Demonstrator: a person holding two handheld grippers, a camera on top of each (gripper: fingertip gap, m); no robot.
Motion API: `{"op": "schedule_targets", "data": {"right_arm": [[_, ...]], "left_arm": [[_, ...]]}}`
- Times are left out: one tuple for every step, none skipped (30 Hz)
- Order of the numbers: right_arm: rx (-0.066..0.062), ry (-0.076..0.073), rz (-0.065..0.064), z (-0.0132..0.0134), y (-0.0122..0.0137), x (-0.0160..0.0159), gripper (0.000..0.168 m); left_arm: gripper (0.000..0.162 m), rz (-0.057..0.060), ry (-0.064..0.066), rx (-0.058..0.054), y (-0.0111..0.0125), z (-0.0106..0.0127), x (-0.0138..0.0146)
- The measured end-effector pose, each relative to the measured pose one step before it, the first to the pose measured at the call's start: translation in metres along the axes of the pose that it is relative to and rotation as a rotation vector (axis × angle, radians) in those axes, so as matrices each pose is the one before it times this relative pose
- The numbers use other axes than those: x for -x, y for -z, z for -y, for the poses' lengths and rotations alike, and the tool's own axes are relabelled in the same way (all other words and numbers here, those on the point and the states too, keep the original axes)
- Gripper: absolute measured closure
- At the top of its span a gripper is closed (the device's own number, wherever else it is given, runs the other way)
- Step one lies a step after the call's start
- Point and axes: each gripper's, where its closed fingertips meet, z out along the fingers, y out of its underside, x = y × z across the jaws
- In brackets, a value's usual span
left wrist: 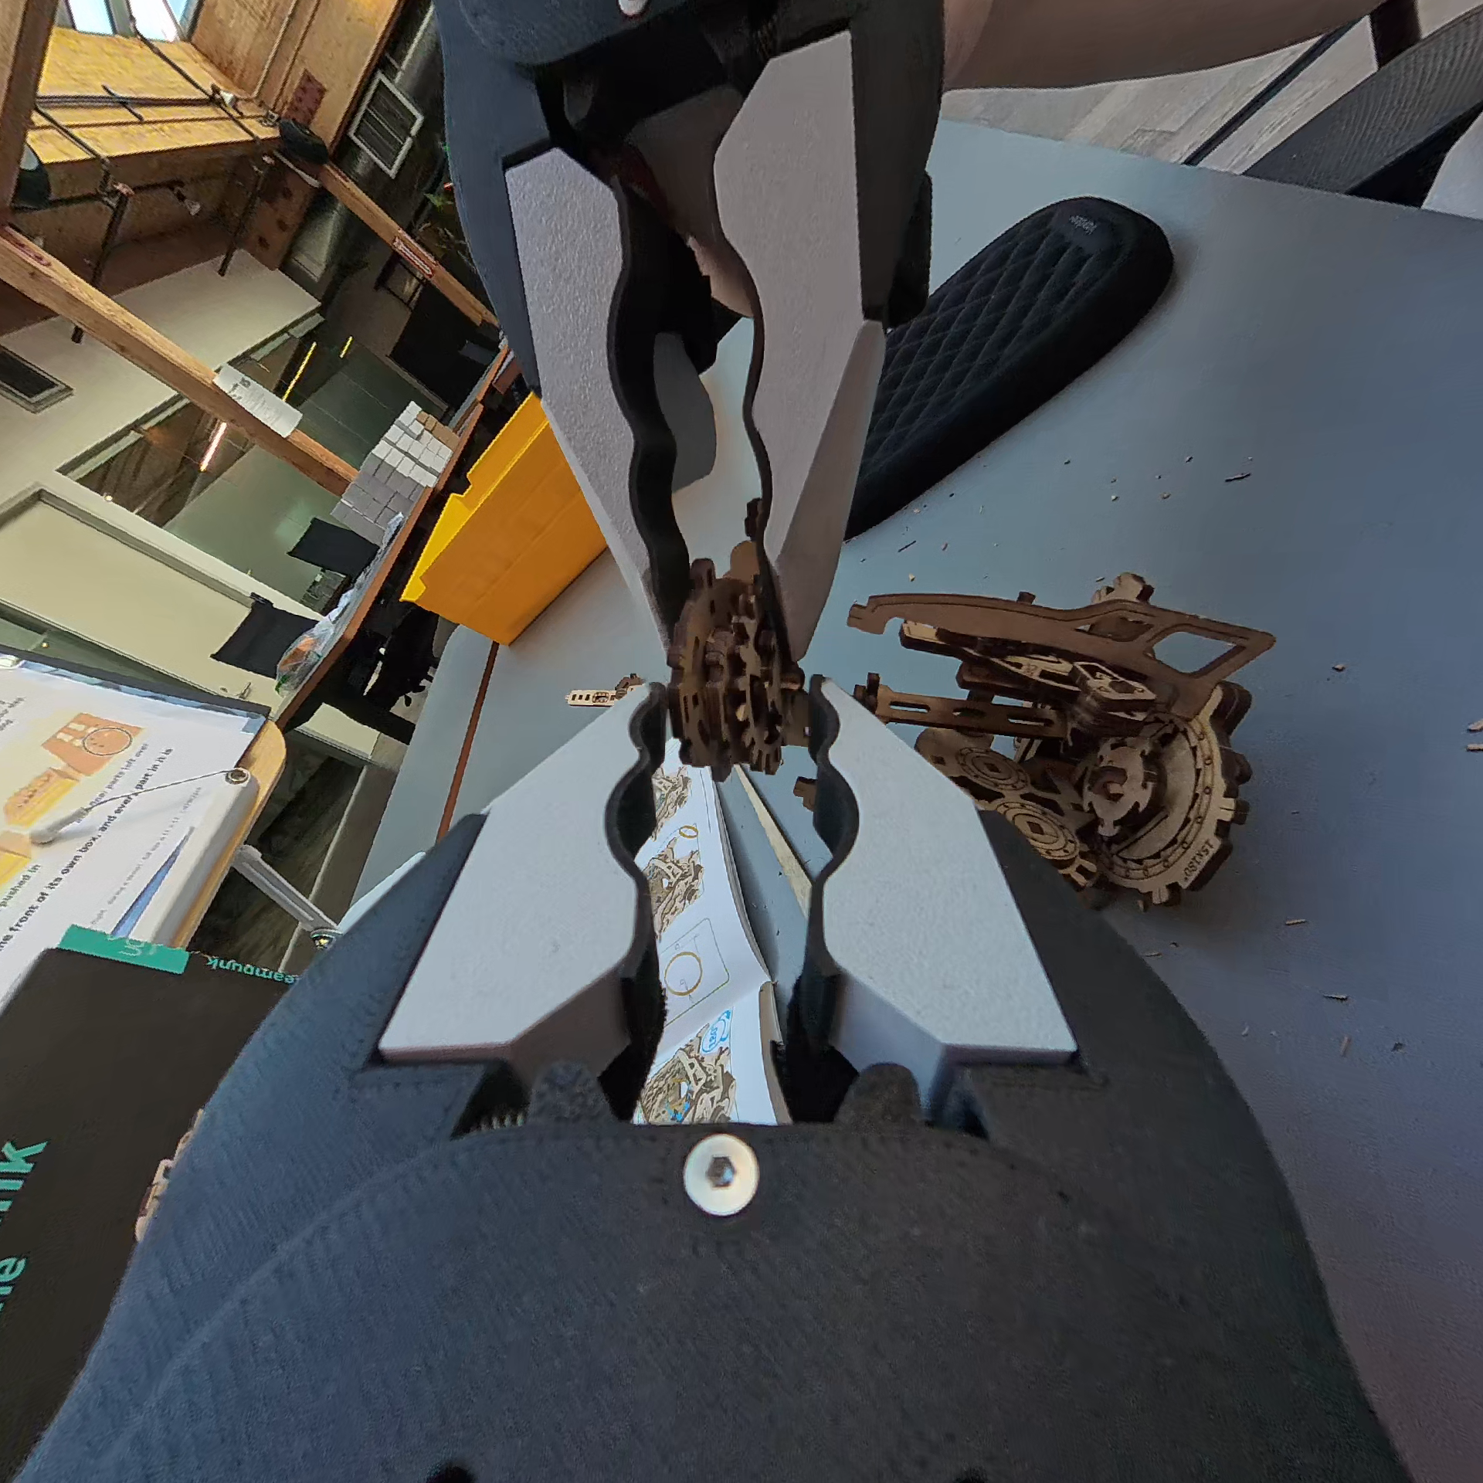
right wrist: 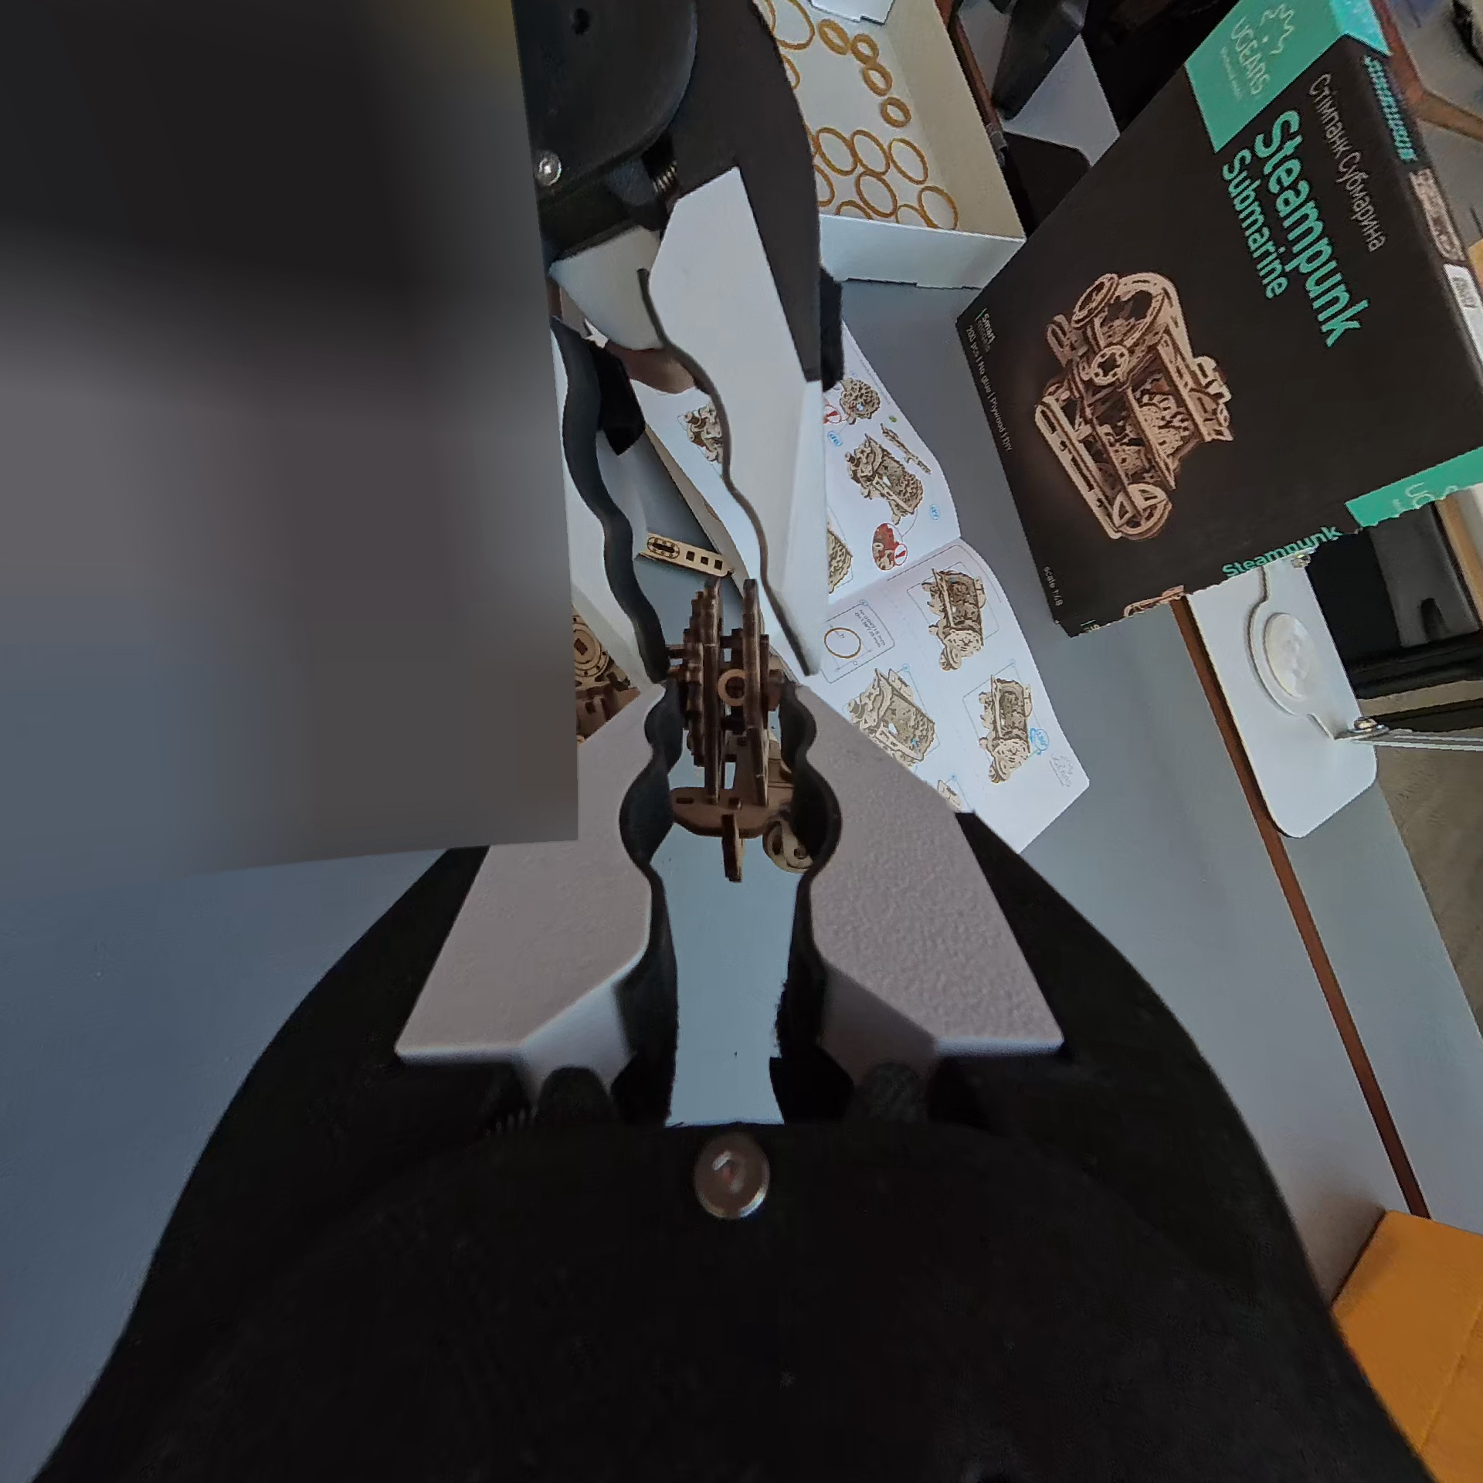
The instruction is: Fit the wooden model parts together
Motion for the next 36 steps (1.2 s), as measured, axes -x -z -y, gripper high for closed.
{"op": "schedule_targets", "data": {"right_arm": [[-0.0051, -0.0063, 0.0018, -0.00006, 0.00077, -0.00019, 0.145], [-0.0056, -0.0096, 0.0036, -0.00035, 0.00067, -0.00039, 0.145], [-0.011, -0.0113, -0.0009, -0.00011, 0.0008, -0.00125, 0.146], [-0.013, -0.011, 0.0, -0.00016, 0.00095, -0.00135, 0.146], [-0.0128, -0.013, 0.0097, -0.00034, 0.00099, 0.0, 0.146], [-0.0157, -0.0173, 0.0102, -0.0003, 0.00091, -0.00006, 0.146], [-0.0179, -0.0131, 0.0099, -0.00027, 0.00068, 0.00003, 0.146], [-0.0145, -0.0091, 0.0094, -0.00101, 0.00055, 0.00029, 0.145], [-0.0161, -0.0014, 0.0114, -0.0003, 0.00072, 0.00109, 0.145], [-0.0232, 0.0058, 0.0104, 0.00084, 0.00088, 0.00174, 0.146], [-0.0158, 0.0004, 0.0011, 0.00028, 0.00081, 0.00015, 0.146], [-0.008, 0.0068, 0.0016, -0.00038, 0.00066, 0.00044, 0.146], [-0.0129, 0.021, -0.0003, 0.00032, 0.00066, 0.00086, 0.146], [-0.0117, 0.0254, -0.0059, 0.00048, 0.00046, 0.00044, 0.146], [-0.0007, 0.0215, -0.0083, -0.00047, -0.00001, 0.00016, 0.145], [0.0007, 0.0217, -0.0077, -0.00022, -0.0003, 0.00045, 0.145], [-0.0036, 0.0234, -0.0078, 0.00062, -0.00036, 0.00042, 0.145], [-0.0039, 0.0241, -0.0042, 0.00082, -0.00038, 0.00099, 0.145], [-0.0009, 0.0261, -0.0027, 0.00042, -0.00056, 0.00095, 0.145], [0.003, 0.021, -0.0072, -0.0001, -0.00071, 0.00011, 0.145], [0.0029, 0.0172, 0.002, -0.00026, -0.00079, 0.00128, 0.145], [0.0007, 0.0117, 0.0043, -0.00006, -0.00086, 0.00147, 0.145], [0.0007, 0.0062, -0.0008, -0.00024, -0.00077, 0.00039, 0.145], [-0.0007, 0.0062, 0.0046, -0.00045, -0.0007, 0.00116, 0.145], [-0.0059, 0.0058, 0.0077, 0.00011, -0.00064, 0.00163, 0.145], [-0.0045, 0.0034, 0.0024, -0.00005, -0.00059, 0.00047, 0.145], [0.0012, 0.0018, 0.0025, -0.00079, -0.00059, 0.0001, 0.145], [0.0043, -0.002, 0.0025, -0.00113, -0.00036, -0.00028, 0.146], [0.0003, -0.0023, 0.0023, -0.00041, -0.00036, -0.00038, 0.146], [-0.003, 0.0018, -0.0004, 0.0004, -0.00002, -0.00041, 0.148], [-0.0048, 0.0025, 0.0012, 0.0009, 0.00011, -0.00022, 0.148], [0.0012, -0.0014, 0.0059, 0.00033, -0.00019, 0.00034, 0.148], [0.0033, -0.003, 0.0037, 0.00007, -0.00045, 0.00015, 0.148], [0.0039, 0.0025, 0.0009, -0.00027, -0.00046, -0.00003, 0.148], [0.0077, 0.0048, 0.002, -0.00094, -0.00061, 0.0005, 0.148], [0.0082, 0.0053, 0.0024, -0.00097, -0.00064, 0.00067, 0.148]], "left_arm": [[0.125, 0.001, 0.0056, 0.0058, 0.00016, -0.00065, 0.00085], [0.121, -0.0032, 0.0094, 0.0084, 0.00051, -0.00107, 0.00075], [0.117, -0.0111, 0.0148, 0.011, 0.00054, -0.00161, -0.00001], [0.112, -0.0097, 0.0164, 0.014, 0.00088, -0.00226, 0.00065], [0.108, -0.0117, 0.0273, 0.0136, 0.00112, -0.0024, 0.00122], [0.106, -0.0323, 0.0468, 0.0097, 0.00188, -0.00208, -0.00073], [0.107, -0.0545, 0.0593, 0.0063, 0.00279, -0.00201, -0.00356], [0.11, -0.0367, 0.0528, 0.0061, 0.00325, -0.00329, -0.00078], [0.113, -0.0265, 0.0439, 0.0019, 0.00331, -0.00399, 0.00051], [0.119, -0.0452, 0.0467, 0.0045, 0.0029, -0.00498, -0.0027], [0.123, -0.045, 0.0448, 0.013, 0.00203, -0.00604, -0.00316], [0.124, -0.0169, 0.0388, 0.0033, 0.00092, -0.0038, 0.0006], [0.124, -0.0138, 0.0347, -0.0067, 0.00018, -0.00126, 0.00042], [0.124, -0.0189, 0.0352, -0.0085, -0.0005, 0.00025, -0.00099], [0.123, -0.0201, 0.0299, 0.0002, -0.00102, -0.00019, -0.00163], [0.12, -0.0104, 0.0169, 0.008, -0.00086, -0.00082, -0.00064], [0.118, 0.004, 0.0104, 0.0053, -0.00038, -0.00033, 0.00121], [0.118, 0.0021, 0.0179, 0.0031, 0.00001, -0.00026, 0.00119], [0.119, -0.009, 0.0301, -0.0002, -0.00011, -0.00002, 0.00004], [0.122, -0.003, 0.0362, 0.0011, -0.00035, -0.00057, 0.00168], [0.122, -0.002, 0.029, 0.0098, -0.00044, -0.00195, 0.00233], [0.126, -0.0117, 0.0228, 0.0137, -0.00024, -0.00273, 0.00048], [0.13, -0.0088, 0.0174, 0.0137, -0.00021, -0.00289, 0.00046], [0.132, -0.0033, 0.0109, 0.0069, -0.00027, -0.00182, 0.00092], [0.134, -0.005, 0.0085, -0.0029, -0.00043, -0.00041, 0.00014], [0.135, -0.0113, 0.0099, -0.0075, -0.0006, 0.00062, -0.00115], [0.135, -0.0102, 0.0099, -0.0048, -0.0009, 0.00063, -0.00106], [0.136, -0.0063, 0.0071, -0.0023, -0.00106, 0.00021, -0.00054], [0.137, -0.0048, 0.0043, -0.0025, -0.00134, -0.0001, -0.00039], [0.137, -0.0025, 0.0033, -0.0019, -0.00174, -0.00053, -0.00009], [0.137, -0.0023, 0.0018, -0.0013, -0.00162, -0.00056, -0.00017], [0.138, -0.0022, 0.0007, -0.0027, -0.00134, -0.00011, -0.00007], [0.139, -0.0031, 0.0019, -0.0043, -0.00044, 0.00061, -0.00022], [0.14, -0.0035, 0.0033, -0.0028, 0.00007, 0.00043, -0.00027], [0.14, -0.0002, 0.0037, -0.0003, -0.00006, -0.00018, 0.00045], [0.14, -0.0021, 0.0034, -0.0012, -0.00017, -0.00036, 0.00022]]}}
